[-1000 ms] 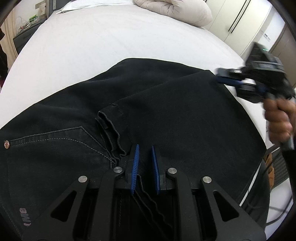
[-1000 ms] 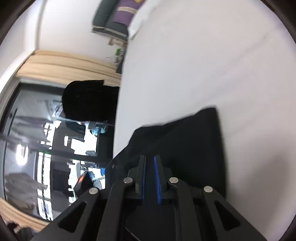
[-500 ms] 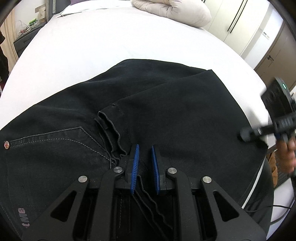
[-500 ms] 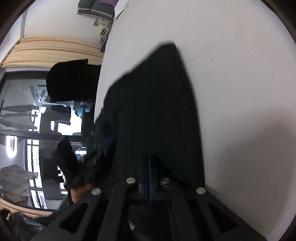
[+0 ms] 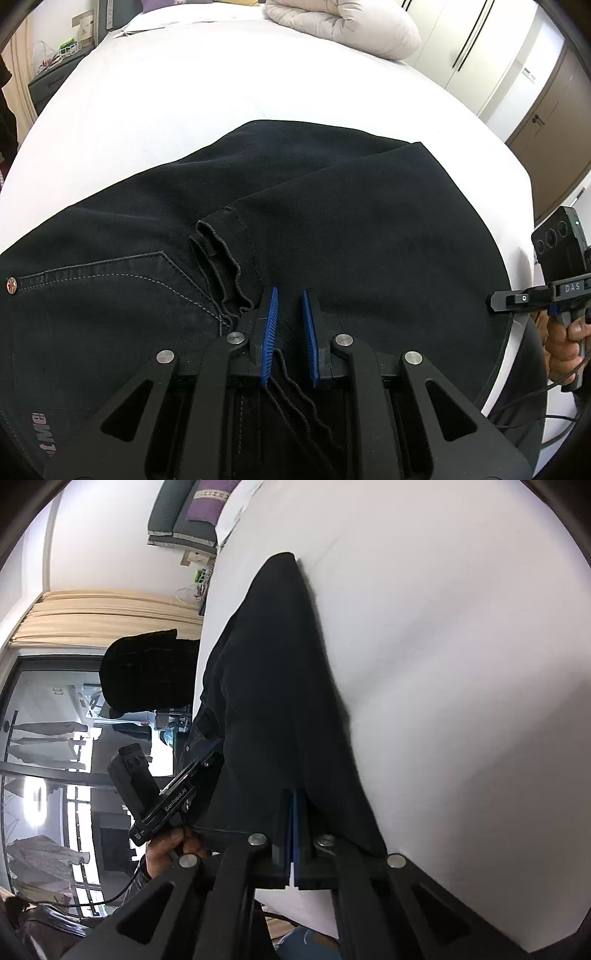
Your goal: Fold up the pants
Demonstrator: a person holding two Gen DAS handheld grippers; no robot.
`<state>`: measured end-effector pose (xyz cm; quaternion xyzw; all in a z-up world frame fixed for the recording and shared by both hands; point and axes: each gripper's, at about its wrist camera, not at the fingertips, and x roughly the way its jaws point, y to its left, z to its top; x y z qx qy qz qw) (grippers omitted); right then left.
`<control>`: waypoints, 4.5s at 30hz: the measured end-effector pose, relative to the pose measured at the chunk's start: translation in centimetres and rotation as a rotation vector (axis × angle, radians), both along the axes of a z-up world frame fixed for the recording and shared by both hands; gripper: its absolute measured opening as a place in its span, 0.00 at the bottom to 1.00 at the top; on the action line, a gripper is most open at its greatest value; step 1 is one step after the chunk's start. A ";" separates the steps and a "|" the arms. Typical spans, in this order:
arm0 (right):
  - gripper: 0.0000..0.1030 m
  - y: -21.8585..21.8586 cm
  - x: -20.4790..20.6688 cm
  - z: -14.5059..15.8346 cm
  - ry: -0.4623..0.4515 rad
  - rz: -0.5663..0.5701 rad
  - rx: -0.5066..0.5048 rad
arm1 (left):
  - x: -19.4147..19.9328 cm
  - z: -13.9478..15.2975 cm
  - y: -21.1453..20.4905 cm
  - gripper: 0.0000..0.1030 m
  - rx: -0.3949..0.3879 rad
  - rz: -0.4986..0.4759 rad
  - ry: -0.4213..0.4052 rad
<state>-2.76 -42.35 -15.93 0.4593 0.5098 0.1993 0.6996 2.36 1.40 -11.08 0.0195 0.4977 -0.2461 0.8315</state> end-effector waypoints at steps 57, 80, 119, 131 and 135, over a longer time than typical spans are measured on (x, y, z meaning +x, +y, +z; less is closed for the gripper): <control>0.50 10.6 2.9 9.9 -0.270 0.018 0.121 | -14.1 -2.9 32.8 0.44 -1.013 0.882 0.251; 0.00 20.2 14.6 2.4 0.049 0.346 -0.238 | -10.5 5.9 28.9 0.14 -0.671 0.657 0.027; 0.16 14.8 13.2 12.0 -0.174 0.357 -0.221 | -7.4 13.0 -11.5 0.13 0.016 -0.130 -0.303; 0.15 4.2 8.7 9.6 -0.129 0.148 -0.235 | -6.2 10.5 -25.5 0.13 0.038 -0.350 -0.265; 0.15 1.6 8.0 8.9 -0.114 0.105 -0.232 | -5.7 9.6 -30.1 0.13 0.049 -0.399 -0.250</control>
